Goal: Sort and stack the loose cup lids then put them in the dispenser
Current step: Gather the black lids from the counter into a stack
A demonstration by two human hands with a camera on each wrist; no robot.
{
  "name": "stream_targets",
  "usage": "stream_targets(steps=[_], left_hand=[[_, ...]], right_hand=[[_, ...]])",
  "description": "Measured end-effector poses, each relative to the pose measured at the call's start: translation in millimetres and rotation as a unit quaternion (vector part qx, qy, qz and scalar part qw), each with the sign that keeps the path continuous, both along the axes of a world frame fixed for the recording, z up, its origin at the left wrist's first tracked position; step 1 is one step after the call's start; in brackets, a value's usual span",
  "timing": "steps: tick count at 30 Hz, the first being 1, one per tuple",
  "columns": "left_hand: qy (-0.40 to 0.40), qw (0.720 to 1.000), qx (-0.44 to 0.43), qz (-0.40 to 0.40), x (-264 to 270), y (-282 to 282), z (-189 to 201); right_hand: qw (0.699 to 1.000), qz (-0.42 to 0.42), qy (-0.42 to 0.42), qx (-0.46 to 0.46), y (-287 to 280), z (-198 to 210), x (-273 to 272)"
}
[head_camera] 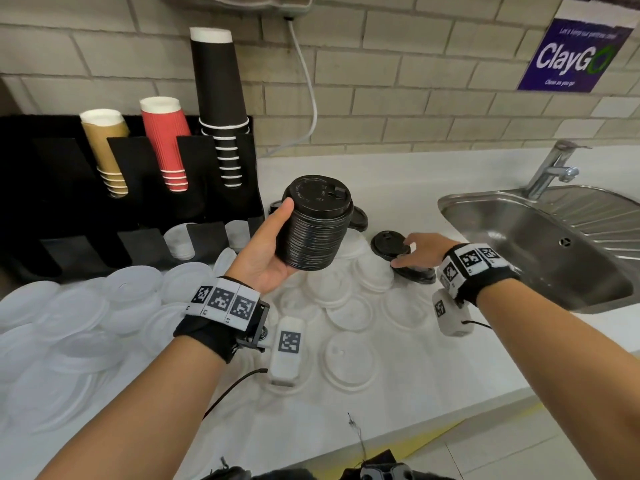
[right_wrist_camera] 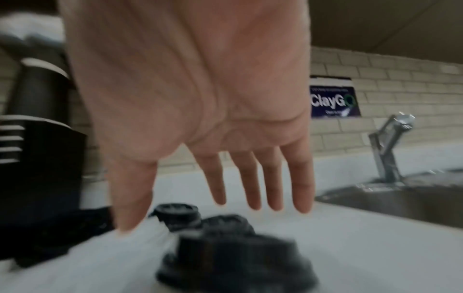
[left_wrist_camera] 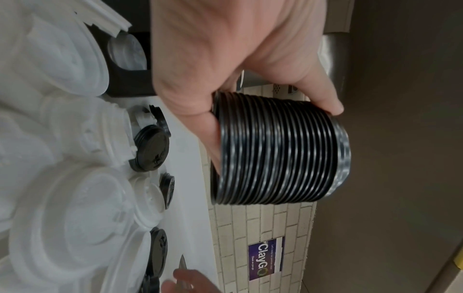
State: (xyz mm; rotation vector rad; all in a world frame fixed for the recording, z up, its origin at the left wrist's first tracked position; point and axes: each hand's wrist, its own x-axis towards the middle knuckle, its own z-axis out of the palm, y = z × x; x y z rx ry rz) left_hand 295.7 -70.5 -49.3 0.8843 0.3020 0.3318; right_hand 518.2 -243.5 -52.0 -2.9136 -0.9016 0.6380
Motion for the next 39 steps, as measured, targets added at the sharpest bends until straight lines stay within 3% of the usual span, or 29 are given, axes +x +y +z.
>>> stream_targets(steps=[9,12,14,16,18,22,39], left_hand=[[0.015,1.000,0.013,0.001,-0.2,-0.1,-3.7],[0.020,1.000,0.013,0.001,0.6,-0.1,-6.0],[0.025,1.000,0.008,0.004,2.1,-2.6,-7.0],[0.033,0.999,0.003,0.007,3.9,-6.6,-7.2],[0.043,0.999,0.009,0.010,5.0,-10.5,-6.8],[0.063,0.997,0.027,0.025,4.3,-13.9,-5.8],[0.088,0.993,0.040,0.065,0.2,-13.9,-9.4]], right_hand=[[0.998,-0.061,0.008,0.033,6.8,-24.6,14.1],[0.988,-0.063,0.000,0.141,12.5,1.1,12.4],[0.954,-0.041,0.044,0.293,18.9,23.4,1.3],[0.896,-0.003,0.099,0.433,25.3,45.3,-19.2],[0.860,0.055,0.126,0.491,29.1,62.8,-42.3],[0.850,0.135,0.145,0.488,34.2,70.5,-72.1],[0.870,0.236,0.082,0.425,42.0,68.9,-87.8]])
